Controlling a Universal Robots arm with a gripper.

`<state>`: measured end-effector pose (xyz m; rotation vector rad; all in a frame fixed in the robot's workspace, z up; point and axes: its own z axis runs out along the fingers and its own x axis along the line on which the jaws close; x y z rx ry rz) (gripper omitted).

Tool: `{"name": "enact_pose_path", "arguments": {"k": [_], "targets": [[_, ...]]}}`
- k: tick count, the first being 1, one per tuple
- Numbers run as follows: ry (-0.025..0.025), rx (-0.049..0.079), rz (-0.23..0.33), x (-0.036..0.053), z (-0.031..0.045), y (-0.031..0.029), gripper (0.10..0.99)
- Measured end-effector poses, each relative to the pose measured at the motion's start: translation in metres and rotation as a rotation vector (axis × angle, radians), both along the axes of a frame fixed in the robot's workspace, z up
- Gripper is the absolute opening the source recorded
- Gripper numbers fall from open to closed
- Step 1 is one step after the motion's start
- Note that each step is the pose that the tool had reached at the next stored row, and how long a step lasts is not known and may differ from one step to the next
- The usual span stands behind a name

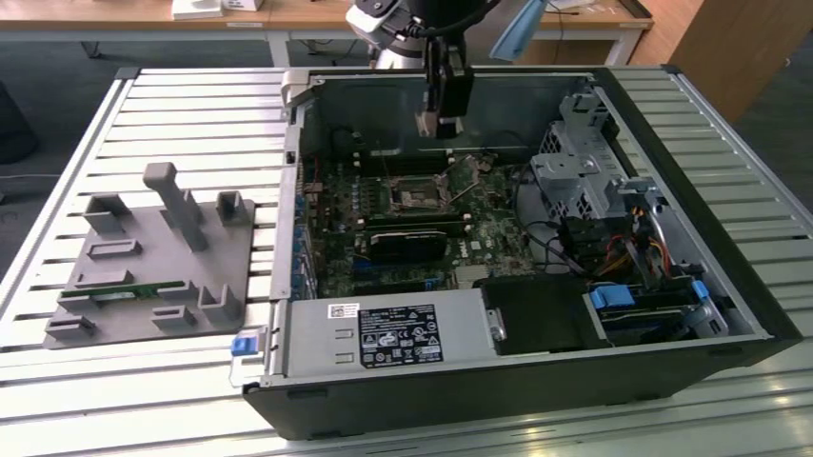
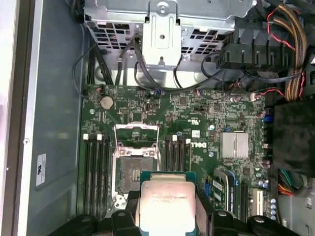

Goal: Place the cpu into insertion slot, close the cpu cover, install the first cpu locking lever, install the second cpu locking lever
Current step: 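Place the cpu into insertion slot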

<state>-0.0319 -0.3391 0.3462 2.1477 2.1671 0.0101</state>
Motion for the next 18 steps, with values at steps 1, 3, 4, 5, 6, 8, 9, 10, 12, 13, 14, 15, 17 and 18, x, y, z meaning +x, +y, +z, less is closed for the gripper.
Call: {"name": "enact_pose_path", "arguments": {"k": [1, 3, 4, 5, 6, 8, 9, 10, 12, 13, 14, 15, 17, 18], "targets": [[-0.0005, 0.0, 0.001, 0.0, -0.0006, 0.0, 0.533], [-0.0013, 0.0, 0.001, 0.0, -0.0019, 0.0, 0.533], [-0.0014, 0.0, 0.001, 0.0, -0.0024, 0.0, 0.533], [-0.0014, 0.0, 0.001, 0.0, -0.0029, 0.0, 0.533], [-0.0015, 0.0, 0.001, 0.0, -0.0034, 0.0, 0.533], [-0.0015, 0.0, 0.001, 0.0, -0.0043, 0.0, 0.533], [-0.0014, 0.0, 0.001, 0.0, -0.0047, 0.0, 0.533], [-0.0014, 0.0, 0.001, 0.0, -0.005, 0.0, 0.533], [-0.0015, 0.0, 0.001, 0.0, -0.0058, 0.0, 0.533], [-0.0015, 0.0, 0.001, 0.0, -0.0061, 0.0, 0.533], [-0.0015, 0.0, 0.001, 0.0, -0.0065, 0.0, 0.533], [-0.0018, 0.0, 0.001, 0.0, -0.0069, 0.0, 0.533], [-0.0029, 0.0, 0.001, 0.0, -0.0079, 0.0, 0.533], [-0.0035, 0.0, 0.001, 0.0, -0.0085, 0.0, 0.533]]}}
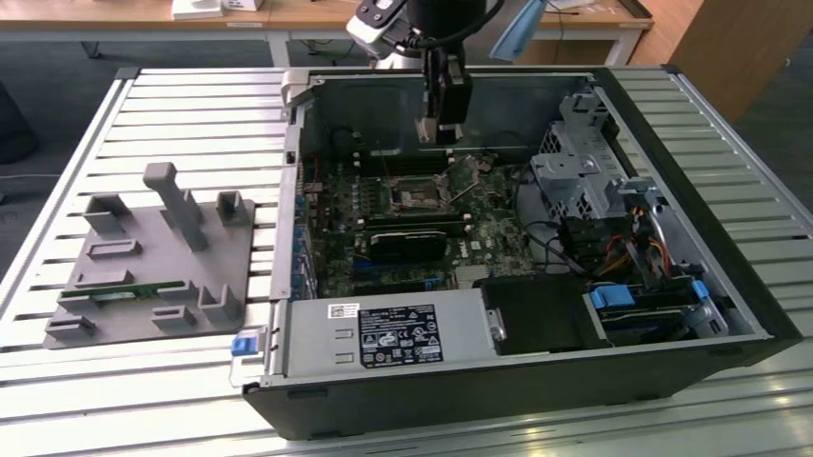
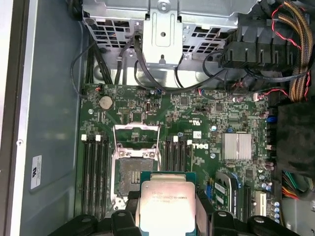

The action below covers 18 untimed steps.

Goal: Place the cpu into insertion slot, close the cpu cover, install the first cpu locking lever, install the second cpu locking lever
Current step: 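Place the cpu into insertion slot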

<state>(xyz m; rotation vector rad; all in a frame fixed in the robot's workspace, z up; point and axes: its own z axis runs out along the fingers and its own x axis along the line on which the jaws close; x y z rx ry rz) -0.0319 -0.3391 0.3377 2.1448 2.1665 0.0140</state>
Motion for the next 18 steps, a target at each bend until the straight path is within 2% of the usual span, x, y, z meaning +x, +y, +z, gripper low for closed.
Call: {"name": "enact_pose_path", "arguments": {"k": [12, 14, 18], "targets": [[-0.0005, 0.0, 0.0, 0.0, -0.0058, 0.0, 0.533], [-0.0037, 0.0, 0.001, -0.0001, -0.0071, 0.0, 0.533], [-0.0158, 0.0, 0.017, 0.0, -0.01, 0.0, 0.533]]}}
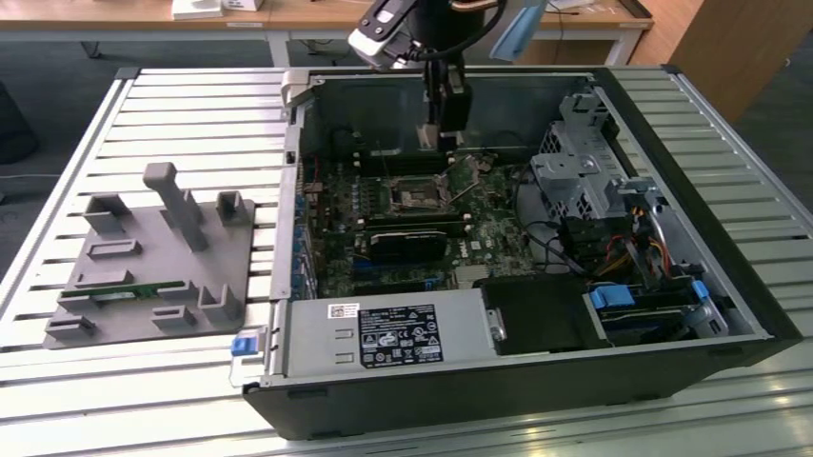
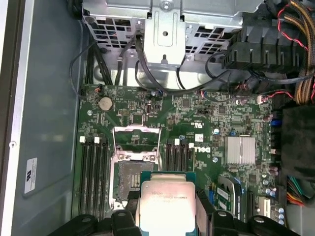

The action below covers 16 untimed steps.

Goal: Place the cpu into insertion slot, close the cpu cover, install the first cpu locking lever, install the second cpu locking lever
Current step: 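Place the cpu into insertion slot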

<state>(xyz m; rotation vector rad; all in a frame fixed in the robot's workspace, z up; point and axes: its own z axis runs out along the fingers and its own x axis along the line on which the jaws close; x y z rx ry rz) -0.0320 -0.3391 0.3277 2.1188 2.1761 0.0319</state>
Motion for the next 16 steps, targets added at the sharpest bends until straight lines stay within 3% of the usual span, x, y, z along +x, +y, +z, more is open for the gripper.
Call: {"name": "enact_pose_path", "arguments": {"k": [1, 16], "targets": [[-0.0023, 0.0, 0.002, 0.0, -0.0007, 0.0, 0.533], [-0.0025, 0.0, 0.002, -0.0001, -0.0138, 0.0008, 0.533]]}}
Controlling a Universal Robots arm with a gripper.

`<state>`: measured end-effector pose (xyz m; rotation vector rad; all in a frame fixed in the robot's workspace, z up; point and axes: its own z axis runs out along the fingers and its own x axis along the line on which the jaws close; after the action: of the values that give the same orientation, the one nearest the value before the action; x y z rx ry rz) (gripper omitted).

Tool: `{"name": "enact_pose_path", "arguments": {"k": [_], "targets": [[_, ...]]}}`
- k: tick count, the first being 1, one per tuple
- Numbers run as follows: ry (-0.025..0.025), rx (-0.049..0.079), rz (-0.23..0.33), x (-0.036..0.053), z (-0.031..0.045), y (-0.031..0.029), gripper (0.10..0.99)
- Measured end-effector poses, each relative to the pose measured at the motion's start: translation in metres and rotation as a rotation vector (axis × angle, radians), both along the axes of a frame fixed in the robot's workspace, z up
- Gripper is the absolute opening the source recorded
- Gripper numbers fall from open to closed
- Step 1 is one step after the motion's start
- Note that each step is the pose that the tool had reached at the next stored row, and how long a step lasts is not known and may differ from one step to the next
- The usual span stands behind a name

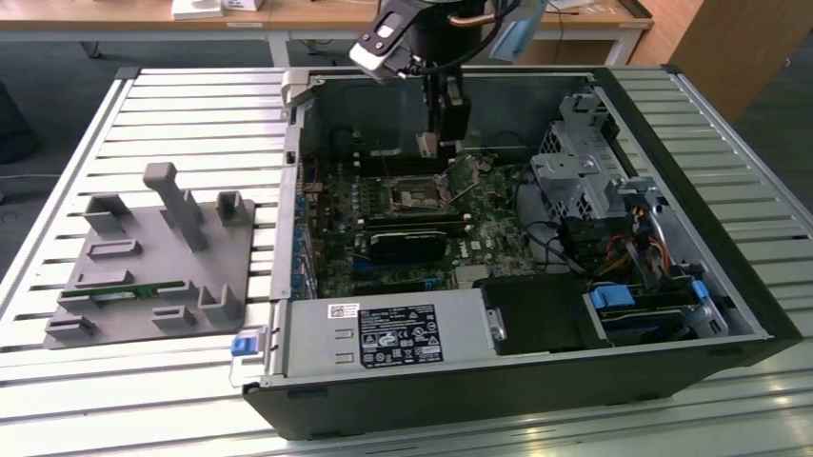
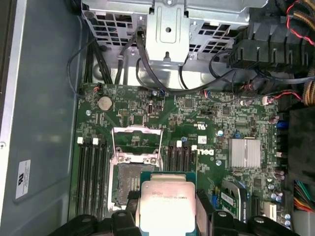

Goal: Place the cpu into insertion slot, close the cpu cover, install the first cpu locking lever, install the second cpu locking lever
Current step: 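Place the cpu into insertion slot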

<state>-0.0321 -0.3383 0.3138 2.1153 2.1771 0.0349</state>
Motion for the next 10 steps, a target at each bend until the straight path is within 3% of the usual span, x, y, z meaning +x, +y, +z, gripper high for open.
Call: {"name": "enact_pose_path", "arguments": {"k": [10], "targets": [[0.0003, 0.0, 0.0, 0.0, -0.0107, 0.0016, 0.533]]}}
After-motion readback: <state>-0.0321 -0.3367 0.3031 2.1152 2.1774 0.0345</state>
